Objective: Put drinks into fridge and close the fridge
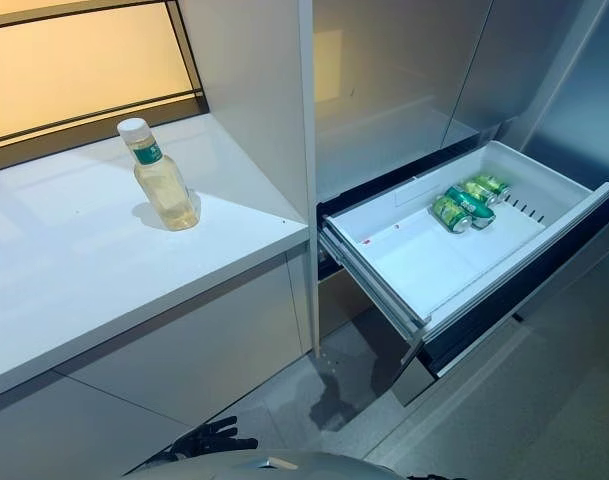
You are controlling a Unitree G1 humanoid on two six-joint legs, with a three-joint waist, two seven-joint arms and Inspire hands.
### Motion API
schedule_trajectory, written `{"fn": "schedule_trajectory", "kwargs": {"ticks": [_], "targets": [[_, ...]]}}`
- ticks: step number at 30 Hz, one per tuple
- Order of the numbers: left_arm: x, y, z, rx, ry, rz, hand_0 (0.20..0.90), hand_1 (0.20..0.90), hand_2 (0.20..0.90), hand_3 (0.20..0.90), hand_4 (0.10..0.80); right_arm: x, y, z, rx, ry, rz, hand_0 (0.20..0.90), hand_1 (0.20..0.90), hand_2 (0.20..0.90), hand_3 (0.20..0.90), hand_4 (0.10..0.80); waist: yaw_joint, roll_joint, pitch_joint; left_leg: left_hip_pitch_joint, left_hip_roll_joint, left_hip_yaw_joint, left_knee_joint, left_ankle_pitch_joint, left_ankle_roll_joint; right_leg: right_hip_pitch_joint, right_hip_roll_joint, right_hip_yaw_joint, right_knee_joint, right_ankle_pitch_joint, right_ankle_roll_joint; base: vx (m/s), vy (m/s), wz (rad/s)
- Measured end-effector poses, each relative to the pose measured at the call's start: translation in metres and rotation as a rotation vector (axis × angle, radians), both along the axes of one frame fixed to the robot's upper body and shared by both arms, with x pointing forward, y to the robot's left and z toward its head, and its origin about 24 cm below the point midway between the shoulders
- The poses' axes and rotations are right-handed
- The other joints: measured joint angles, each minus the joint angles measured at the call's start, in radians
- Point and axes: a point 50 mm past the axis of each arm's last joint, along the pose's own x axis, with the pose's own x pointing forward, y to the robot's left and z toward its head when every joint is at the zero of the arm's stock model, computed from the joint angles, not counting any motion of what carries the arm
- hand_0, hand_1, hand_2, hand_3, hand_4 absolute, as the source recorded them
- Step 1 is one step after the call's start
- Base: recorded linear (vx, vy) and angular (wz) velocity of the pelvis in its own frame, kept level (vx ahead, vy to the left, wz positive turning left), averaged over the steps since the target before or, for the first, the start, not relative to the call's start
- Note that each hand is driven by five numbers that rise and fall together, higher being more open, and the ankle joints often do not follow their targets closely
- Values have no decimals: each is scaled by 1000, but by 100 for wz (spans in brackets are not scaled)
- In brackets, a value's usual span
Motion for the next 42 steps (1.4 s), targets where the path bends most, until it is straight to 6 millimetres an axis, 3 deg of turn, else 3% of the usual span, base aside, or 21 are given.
{"fn": "schedule_trajectory", "kwargs": {"ticks": [18,25,32,34,38,42], "targets": [[1,-1,0,-14,-8,-23,900,900,900,900,800,0,0,0,0,0,0,900,900,900,900,800,0,0,0,0,0,0,0,0,0,-1,0,0,0,0,0,0,0,0],[14,-7,5,54,-70,-298,900,900,900,900,800,0,0,0,-1,-1,1,900,900,900,900,800,-1,2,1,-1,0,1,0,0,0,-2,0,1,0,0,0,0,0,0],[55,-44,26,139,-290,-903,900,900,900,900,800,6,-3,2,-4,-11,35,900,900,900,900,800,-11,10,19,-1,0,14,0,0,0,-11,0,18,7,1,1,-36,15,-6],[65,-52,31,155,-340,-976,900,900,900,900,800,9,-4,2,-6,-18,52,900,900,900,900,800,-15,12,25,-1,1,16,0,0,0,-12,0,21,7,1,2,-39,16,-4],[101,-72,61,219,-526,-1194,900,900,900,900,800,17,-6,4,1,-35,65,900,900,900,900,800,-33,18,38,-1,2,17,0,0,0,-13,1,22,7,1,2,0,0,0],[129,-82,89,279,-670,-1295,900,900,900,900,800,22,-7,5,2,-45,70,900,900,900,900,800,-39,19,38,-2,2,16,0,0,0,-11,1,21,3,1,2,0,0,0]]}}
